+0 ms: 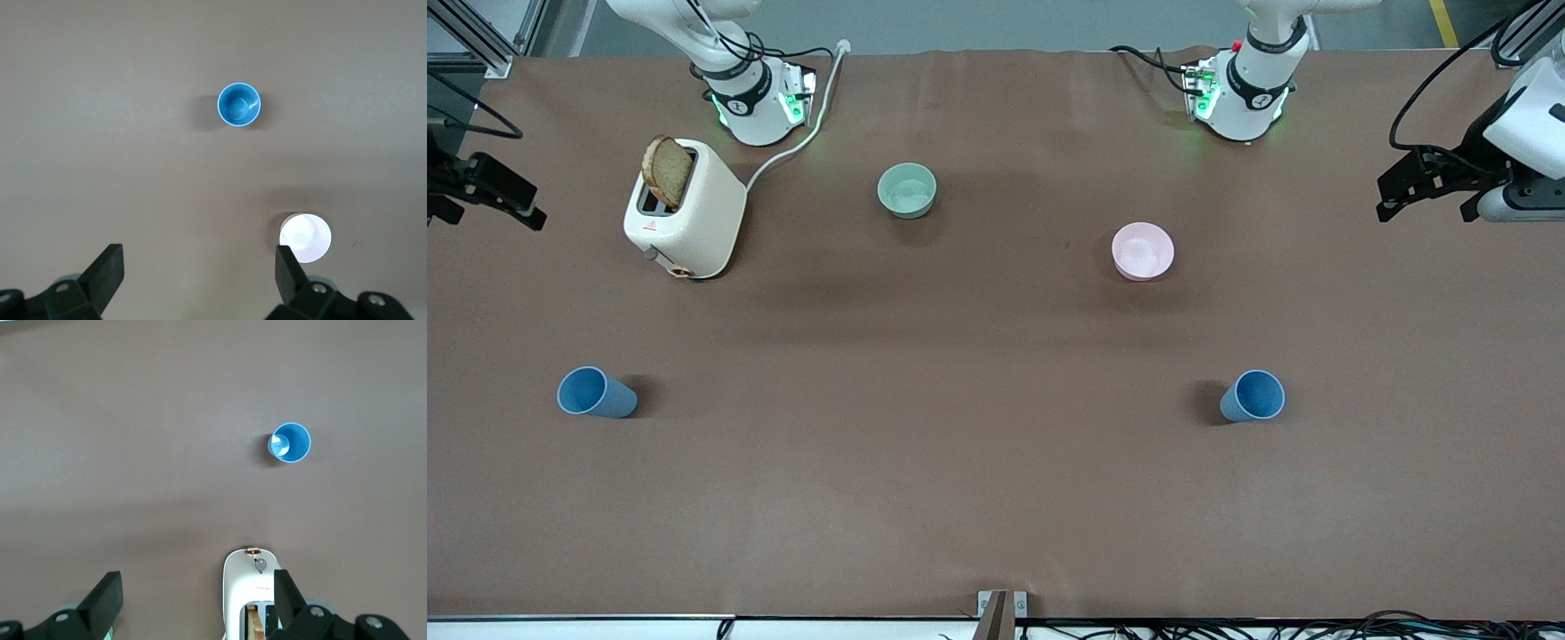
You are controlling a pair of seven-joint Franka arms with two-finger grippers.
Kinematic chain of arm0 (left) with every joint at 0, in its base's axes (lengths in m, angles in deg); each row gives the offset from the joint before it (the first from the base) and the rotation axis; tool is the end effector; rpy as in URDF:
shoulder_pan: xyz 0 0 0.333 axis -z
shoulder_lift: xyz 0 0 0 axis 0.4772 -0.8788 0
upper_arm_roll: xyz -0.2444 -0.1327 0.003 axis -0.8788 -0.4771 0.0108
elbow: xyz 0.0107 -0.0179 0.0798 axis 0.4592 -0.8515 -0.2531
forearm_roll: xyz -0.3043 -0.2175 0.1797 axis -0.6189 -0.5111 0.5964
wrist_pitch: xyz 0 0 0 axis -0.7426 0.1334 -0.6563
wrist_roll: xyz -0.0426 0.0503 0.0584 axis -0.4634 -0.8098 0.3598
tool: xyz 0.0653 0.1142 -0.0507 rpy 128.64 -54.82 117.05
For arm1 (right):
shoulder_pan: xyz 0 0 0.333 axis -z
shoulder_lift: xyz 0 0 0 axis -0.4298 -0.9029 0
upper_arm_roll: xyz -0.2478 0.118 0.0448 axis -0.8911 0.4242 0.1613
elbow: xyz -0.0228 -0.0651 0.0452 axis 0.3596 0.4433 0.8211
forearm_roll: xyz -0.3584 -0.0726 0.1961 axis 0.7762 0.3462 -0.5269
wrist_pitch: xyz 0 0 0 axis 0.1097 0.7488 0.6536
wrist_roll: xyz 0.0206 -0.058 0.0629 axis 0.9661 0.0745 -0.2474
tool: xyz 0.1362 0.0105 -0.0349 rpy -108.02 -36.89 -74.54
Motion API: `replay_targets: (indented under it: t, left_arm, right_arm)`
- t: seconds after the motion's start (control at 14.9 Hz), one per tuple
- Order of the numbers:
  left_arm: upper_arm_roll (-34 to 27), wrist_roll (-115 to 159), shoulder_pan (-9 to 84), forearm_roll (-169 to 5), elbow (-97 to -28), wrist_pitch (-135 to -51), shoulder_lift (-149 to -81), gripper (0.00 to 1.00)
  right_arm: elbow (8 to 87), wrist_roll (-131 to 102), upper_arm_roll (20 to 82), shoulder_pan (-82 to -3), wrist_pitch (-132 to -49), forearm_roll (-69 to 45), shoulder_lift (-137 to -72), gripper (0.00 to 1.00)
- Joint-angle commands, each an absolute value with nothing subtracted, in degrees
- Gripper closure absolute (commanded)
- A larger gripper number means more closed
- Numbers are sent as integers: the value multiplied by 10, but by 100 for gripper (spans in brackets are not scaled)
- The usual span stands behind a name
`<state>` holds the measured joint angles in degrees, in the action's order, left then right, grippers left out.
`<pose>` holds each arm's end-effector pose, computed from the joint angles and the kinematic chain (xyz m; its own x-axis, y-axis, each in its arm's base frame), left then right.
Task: Stack blue cups with both arms
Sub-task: 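Reach the left gripper and the right gripper down to the two blue cups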
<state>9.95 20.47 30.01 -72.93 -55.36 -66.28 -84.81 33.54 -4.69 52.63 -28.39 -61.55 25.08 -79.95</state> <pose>0.5532 -0.0609 0.5737 0.9991 -0.0282 0.0323 -0.0279 -0.9996 -0.0091 0.5688 -0.0084 0.6021 0.9944 -0.0934 0.0500 -0.0935 -0.9956 0.0006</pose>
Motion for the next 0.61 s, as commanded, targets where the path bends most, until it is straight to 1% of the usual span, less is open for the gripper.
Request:
replay_targets:
  t: [0.0,0.13,0.34,0.47,0.54]
  left_arm:
    - [95,199,297,-726,-542,-651,-852,0]
    - [95,198,295,-722,-534,-651,-859,0]
    - [96,191,293,-722,-517,-661,-924,0]
    - [97,191,290,-720,-530,-722,-975,0]
    - [97,191,286,-719,-556,-767,-994,0]
  right_arm:
    - [320,-38,524,-289,-603,243,-808,0]
    - [326,-39,524,-290,-603,243,-808,0]
    - [328,-40,524,-286,-603,243,-806,0]
    - [332,-45,524,-284,-601,243,-806,0]
    - [341,-47,524,-284,-603,243,-805,0]
